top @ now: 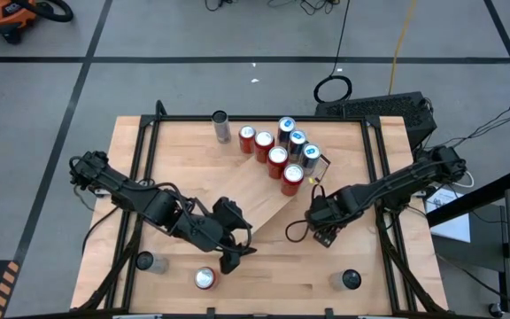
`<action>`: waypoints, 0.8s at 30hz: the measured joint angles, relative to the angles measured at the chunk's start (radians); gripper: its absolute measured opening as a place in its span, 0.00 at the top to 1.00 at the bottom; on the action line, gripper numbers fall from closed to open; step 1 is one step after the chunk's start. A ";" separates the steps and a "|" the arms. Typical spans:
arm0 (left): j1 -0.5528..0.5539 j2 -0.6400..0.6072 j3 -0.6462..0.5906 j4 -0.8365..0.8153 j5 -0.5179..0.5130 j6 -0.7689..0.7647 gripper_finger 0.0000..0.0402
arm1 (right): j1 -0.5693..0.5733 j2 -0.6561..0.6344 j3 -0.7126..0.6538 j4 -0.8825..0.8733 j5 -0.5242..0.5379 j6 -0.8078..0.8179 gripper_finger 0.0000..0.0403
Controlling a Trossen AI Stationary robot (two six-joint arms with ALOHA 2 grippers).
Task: Place canned beverage on shelf
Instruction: Put the middle orange soda can on the shelf
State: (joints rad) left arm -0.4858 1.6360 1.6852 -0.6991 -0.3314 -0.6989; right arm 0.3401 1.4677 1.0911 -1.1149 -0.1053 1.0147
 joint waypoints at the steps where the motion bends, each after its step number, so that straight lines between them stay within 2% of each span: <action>1: 0.000 0.000 0.000 0.000 -0.010 0.000 0.22 | 0.000 0.001 0.008 0.000 -0.006 -0.006 0.32; 12: 0.001 0.000 0.000 0.001 -0.103 -0.001 0.22 | 0.029 0.000 0.162 0.034 -0.030 -0.085 0.32; 24: 0.001 0.000 0.000 0.005 -0.140 -0.002 0.22 | 0.056 -0.001 0.427 0.104 -0.052 -0.265 0.32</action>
State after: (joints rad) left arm -0.4847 1.6360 1.6852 -0.6938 -0.4711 -0.7006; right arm 0.3961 1.4670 1.5177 -1.0112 -0.1573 0.7497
